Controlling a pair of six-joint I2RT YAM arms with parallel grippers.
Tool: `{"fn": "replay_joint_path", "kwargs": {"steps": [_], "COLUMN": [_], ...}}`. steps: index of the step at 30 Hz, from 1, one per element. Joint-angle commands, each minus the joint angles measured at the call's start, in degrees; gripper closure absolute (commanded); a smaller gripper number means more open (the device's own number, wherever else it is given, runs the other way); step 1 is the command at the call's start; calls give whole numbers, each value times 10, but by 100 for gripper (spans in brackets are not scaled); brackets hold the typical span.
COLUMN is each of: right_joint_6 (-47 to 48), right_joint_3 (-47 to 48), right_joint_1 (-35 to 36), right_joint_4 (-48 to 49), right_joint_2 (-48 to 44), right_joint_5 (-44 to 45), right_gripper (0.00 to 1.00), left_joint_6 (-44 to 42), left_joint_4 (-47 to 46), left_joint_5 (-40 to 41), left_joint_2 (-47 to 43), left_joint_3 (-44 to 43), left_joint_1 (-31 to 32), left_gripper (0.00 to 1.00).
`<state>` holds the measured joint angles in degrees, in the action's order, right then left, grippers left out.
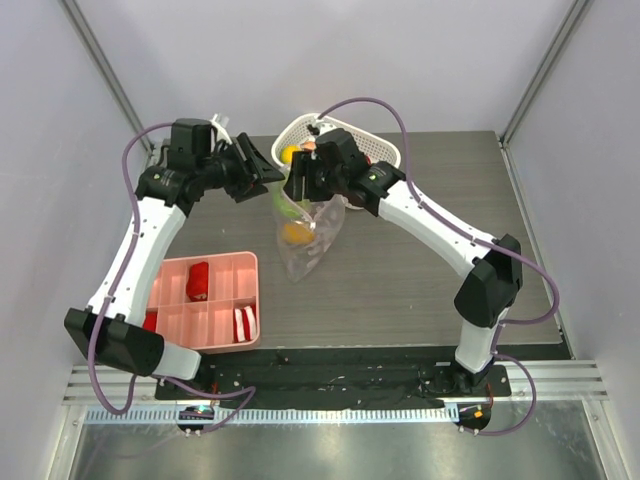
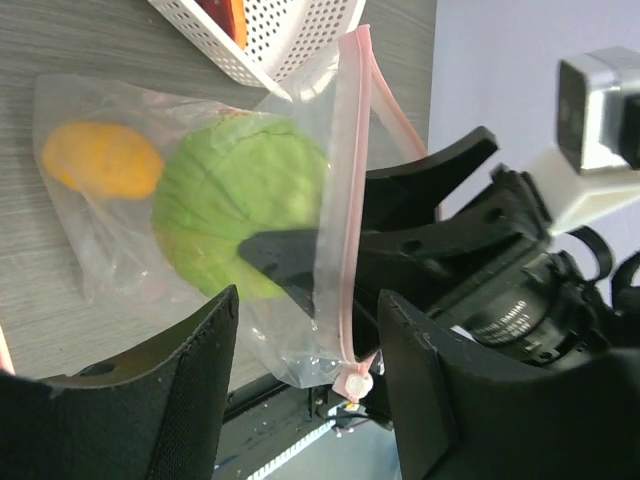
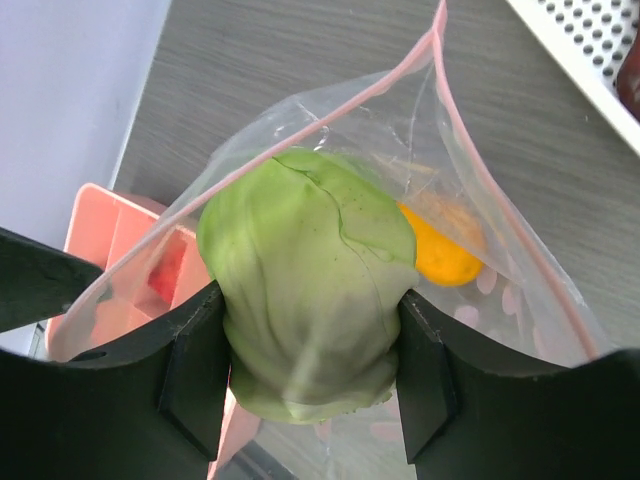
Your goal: Open the zip-top bag and remove the fake food
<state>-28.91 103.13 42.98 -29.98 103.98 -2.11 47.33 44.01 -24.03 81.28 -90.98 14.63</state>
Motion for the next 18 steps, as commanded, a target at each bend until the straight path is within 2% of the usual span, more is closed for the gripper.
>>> {"fn": "replay_joint_path", "kwargs": {"steps": [1, 3, 5, 8, 9, 11, 12, 15, 16, 18], "right_joint_6": [-31, -46, -64, -104, -115, -153, -193, -208, -208, -208], "right_joint_3": [16, 58, 47, 23, 26, 63, 80, 140, 147, 137], "right_joint_1": [0, -1, 2, 2, 2, -9, -14, -18, -17, -17], "right_joint_4": [6, -46, -42, -26, -30, -82, -97, -148, -162, -177], "right_joint_2": [-21, 2, 2, -13, -12, 4, 16, 48, 50, 37], "right_joint_5": [-11, -4, -8, 18, 53, 67, 41, 7, 0, -3], "right_gripper": [99, 99, 99, 99, 99, 99, 99, 99, 99, 99], "left_joint_6": [-19, -18, -18, -15, -18, -22, -25, -22, -23, -27], "left_joint_4": [4, -11, -9, 6, 4, -16, -21, -48, -48, -27], "left_joint_5": [-35, -31, -27, -28, -22, -14, 0, 22, 27, 24], "left_joint_2": [6, 2, 14, 16, 11, -7, -28, -58, -59, -48], "left_joint_3": [-1, 10, 5, -2, 0, 17, 25, 58, 59, 47], "left_joint_1": [4, 8, 14, 21, 27, 42, 47, 53, 53, 53], "left_gripper": [41, 40, 41, 50, 52, 51, 50, 45, 40, 37]}}
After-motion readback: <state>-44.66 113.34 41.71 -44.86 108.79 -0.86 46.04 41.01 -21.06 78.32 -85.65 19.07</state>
